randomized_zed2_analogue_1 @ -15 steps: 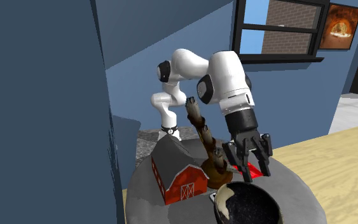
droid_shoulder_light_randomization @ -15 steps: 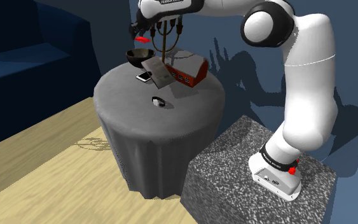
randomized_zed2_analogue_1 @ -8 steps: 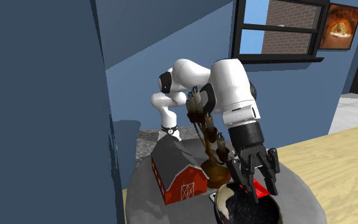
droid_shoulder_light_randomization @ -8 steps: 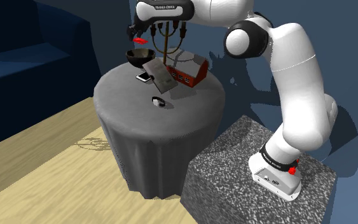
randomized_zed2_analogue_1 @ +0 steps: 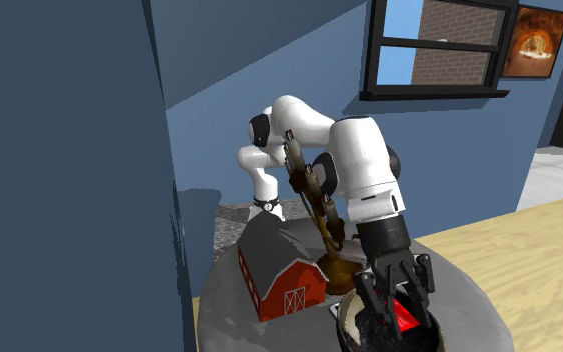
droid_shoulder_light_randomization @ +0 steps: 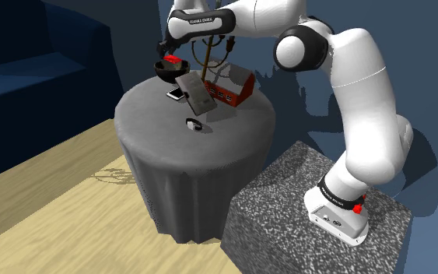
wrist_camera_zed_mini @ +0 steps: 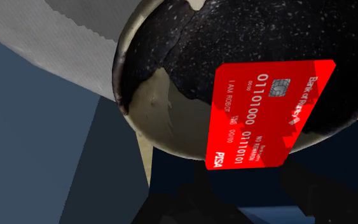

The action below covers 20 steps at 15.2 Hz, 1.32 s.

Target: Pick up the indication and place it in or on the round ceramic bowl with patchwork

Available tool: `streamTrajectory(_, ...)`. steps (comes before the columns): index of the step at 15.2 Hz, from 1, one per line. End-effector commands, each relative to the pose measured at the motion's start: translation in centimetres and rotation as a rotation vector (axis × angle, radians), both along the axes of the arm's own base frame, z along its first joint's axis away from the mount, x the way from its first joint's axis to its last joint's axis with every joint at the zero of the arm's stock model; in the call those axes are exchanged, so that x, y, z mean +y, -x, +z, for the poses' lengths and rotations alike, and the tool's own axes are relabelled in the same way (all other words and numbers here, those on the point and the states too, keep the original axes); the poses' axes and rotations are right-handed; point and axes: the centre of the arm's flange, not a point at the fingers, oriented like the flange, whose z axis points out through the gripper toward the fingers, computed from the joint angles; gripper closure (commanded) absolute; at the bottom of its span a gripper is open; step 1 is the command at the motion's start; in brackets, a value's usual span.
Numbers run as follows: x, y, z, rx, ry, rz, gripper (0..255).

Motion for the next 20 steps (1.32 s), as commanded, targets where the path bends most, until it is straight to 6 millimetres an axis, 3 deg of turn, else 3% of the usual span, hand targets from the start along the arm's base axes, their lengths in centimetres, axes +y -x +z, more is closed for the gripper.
streamTrajectory(1, 0.0, -0.1, -1.1, 0.0, 0.0, 0.0, 255)
streamTrajectory(10, 0.0, -0.1, -1.8, 0.0, 0.0, 0.0, 255)
streamTrajectory(11, 0.0, -0.1, -1.8, 0.0, 0.0, 0.0, 0)
streamTrajectory(16, 0.0, -0.1, -1.8, 0.0, 0.0, 0.0, 0)
streamTrajectory(20, -0.5, 2.6, 2.4, 0.0, 0.0, 0.0, 0)
